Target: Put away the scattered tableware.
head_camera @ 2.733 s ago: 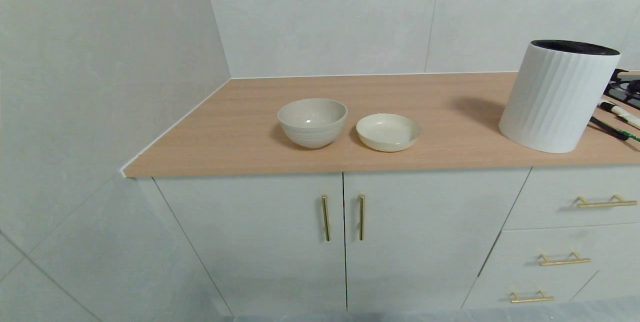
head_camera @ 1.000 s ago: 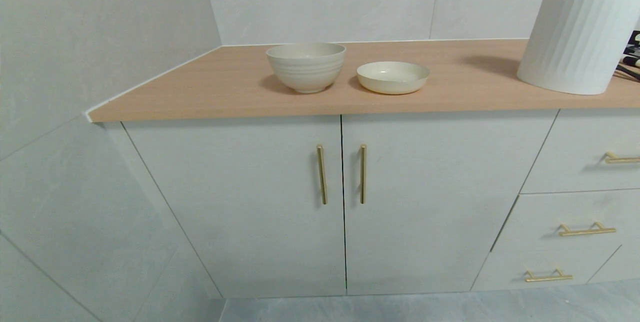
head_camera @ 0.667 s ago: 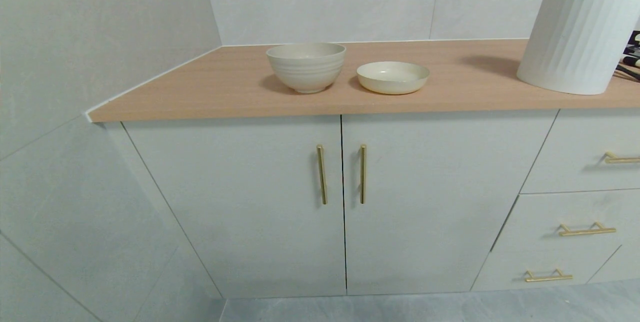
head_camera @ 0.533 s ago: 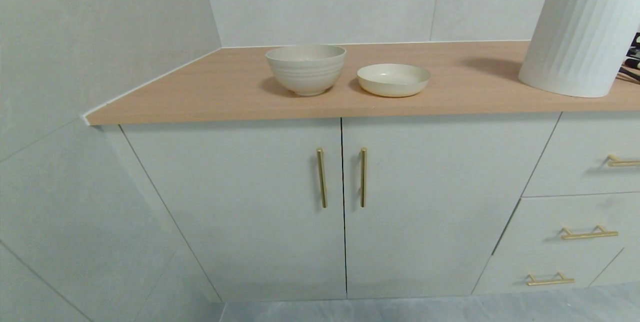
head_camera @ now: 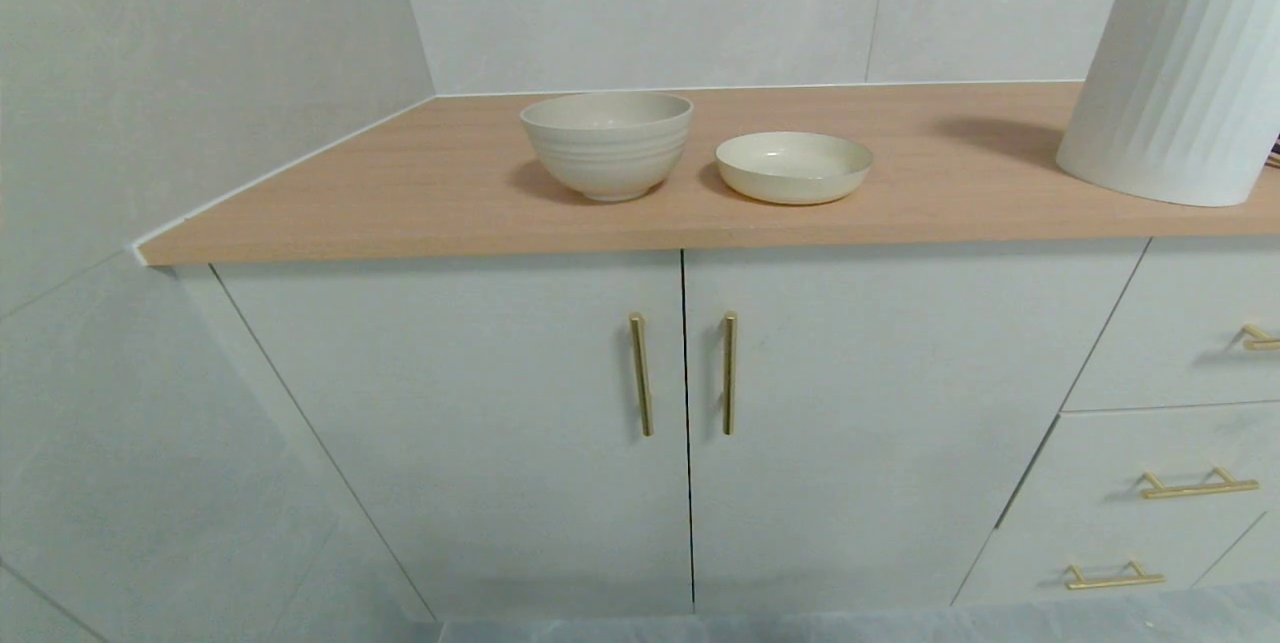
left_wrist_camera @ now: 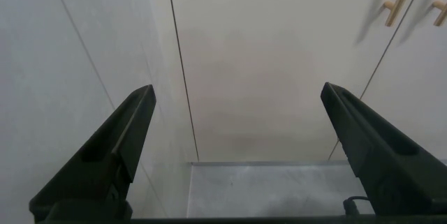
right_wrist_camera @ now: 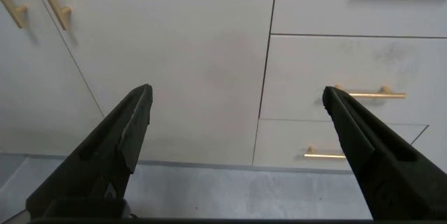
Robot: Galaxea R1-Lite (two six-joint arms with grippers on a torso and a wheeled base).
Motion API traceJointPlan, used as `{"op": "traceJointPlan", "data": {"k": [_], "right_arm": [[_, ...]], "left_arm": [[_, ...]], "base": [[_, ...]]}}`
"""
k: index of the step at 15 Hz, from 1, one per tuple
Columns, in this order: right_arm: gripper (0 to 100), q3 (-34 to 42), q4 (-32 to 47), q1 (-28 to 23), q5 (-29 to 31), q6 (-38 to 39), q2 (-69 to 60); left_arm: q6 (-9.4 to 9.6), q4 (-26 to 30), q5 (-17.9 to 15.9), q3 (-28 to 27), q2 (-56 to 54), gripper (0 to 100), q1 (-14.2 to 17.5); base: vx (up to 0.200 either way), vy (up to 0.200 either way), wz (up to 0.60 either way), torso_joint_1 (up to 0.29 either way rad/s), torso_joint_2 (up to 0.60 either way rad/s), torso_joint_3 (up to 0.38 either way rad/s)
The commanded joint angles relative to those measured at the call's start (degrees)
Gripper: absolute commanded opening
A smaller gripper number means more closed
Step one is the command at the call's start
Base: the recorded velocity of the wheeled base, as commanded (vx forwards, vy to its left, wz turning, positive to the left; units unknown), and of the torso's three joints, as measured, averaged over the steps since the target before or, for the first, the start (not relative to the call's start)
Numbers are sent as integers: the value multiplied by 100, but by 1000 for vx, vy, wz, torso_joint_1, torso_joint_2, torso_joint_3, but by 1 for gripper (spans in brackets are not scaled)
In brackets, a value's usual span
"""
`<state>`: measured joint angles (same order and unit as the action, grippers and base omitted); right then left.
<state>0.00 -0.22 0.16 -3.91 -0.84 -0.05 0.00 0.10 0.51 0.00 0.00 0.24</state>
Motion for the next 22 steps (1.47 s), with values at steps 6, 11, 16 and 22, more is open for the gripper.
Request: {"op": "traceJointPlan", "data": {"k": [6,11,16,22], "right_arm": [[100,-554,-75,28,-215,110,66],[100,-1705,92,573,-1437,330,2527],[100,-2988,66,1760,-1252,409,5059],[100,-3885,-1666,2858,-971,515,7449]], "left_arm": [[-9,-1,2,0,0,100,2],[0,-1,2,0,0,100,2],[-9,-1,2,0,0,100,2],[-9,-1,10,0,0,100,2]], "base": [[0,0,0,0,0,0],[0,0,0,0,0,0],[0,0,0,0,0,0],[0,0,0,0,0,0]]}}
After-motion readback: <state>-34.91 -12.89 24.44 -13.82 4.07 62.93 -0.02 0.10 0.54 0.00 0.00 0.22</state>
